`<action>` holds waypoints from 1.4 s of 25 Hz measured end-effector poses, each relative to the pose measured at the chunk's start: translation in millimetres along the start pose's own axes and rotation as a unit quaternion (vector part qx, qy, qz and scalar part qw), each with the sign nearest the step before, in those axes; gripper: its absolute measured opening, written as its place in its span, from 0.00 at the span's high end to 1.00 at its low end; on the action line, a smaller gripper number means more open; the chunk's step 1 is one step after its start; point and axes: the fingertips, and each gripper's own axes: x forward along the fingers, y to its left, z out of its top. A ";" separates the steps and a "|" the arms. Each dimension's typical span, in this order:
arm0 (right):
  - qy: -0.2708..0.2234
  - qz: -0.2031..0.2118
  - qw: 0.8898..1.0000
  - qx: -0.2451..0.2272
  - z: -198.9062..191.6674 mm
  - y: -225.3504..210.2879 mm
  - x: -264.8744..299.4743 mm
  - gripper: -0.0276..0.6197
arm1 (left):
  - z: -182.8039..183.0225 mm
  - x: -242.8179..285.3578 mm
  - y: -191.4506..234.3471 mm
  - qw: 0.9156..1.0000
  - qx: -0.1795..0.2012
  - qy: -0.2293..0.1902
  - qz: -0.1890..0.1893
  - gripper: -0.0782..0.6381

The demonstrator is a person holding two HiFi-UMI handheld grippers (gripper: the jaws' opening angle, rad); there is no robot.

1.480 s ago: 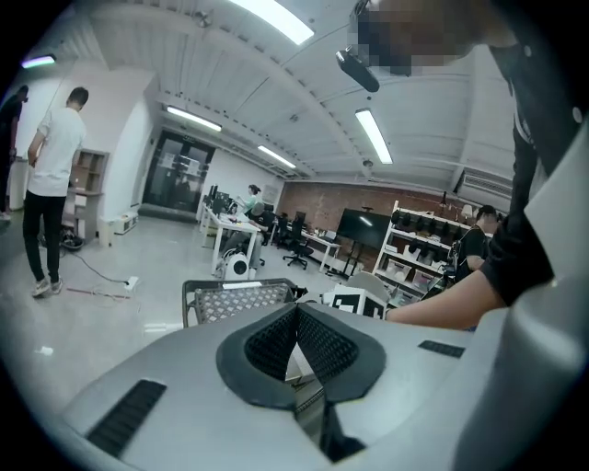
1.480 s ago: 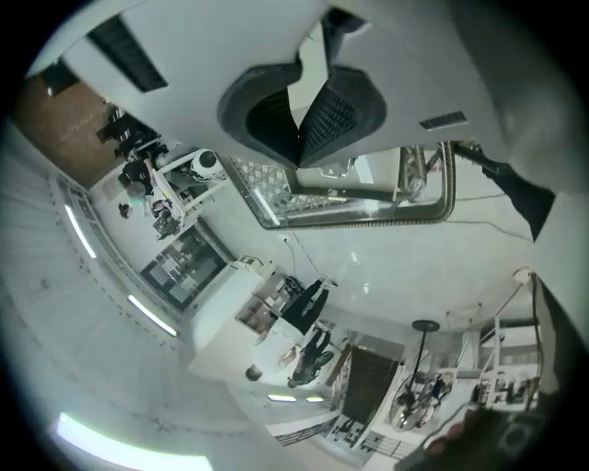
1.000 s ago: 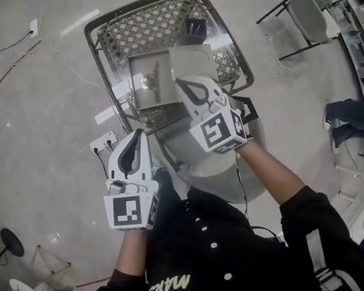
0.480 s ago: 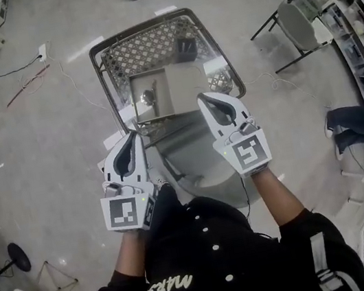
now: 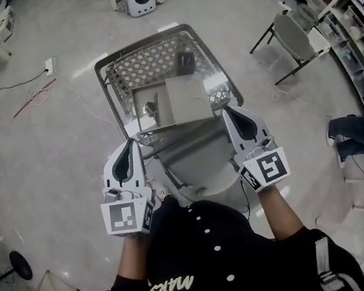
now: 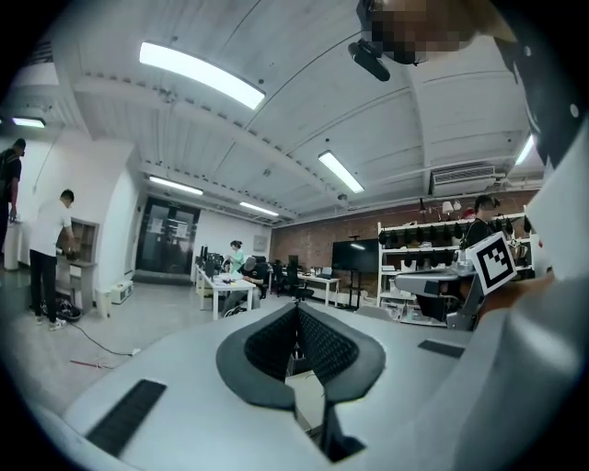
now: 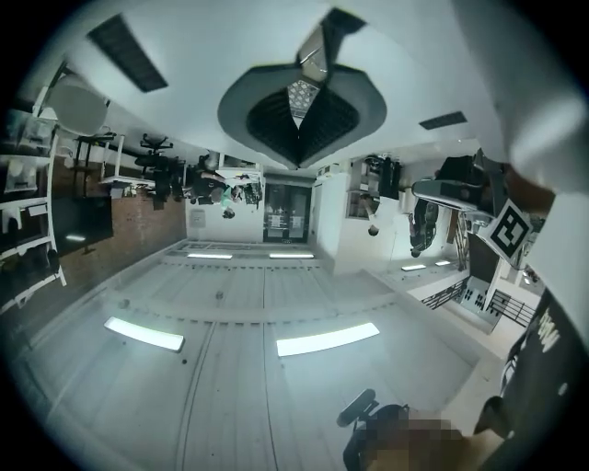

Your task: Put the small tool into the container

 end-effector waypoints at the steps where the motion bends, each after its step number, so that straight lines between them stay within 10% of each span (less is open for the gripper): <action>1: -0.001 -0.001 1.000 0.004 -0.4 0.2 -3.8 0.94 | 1.9 -1.8 -0.2 1.000 0.000 -0.002 0.001 0.86; 17: -0.020 -0.079 0.994 0.071 -7.4 -26.6 -51.2 0.94 | 8.2 -35.5 7.8 1.000 0.017 -0.012 0.022 0.86; 35: -0.012 -0.065 0.997 0.044 -3.2 -10.8 -41.3 0.94 | 7.0 -36.8 11.4 1.000 0.017 -0.013 0.022 0.86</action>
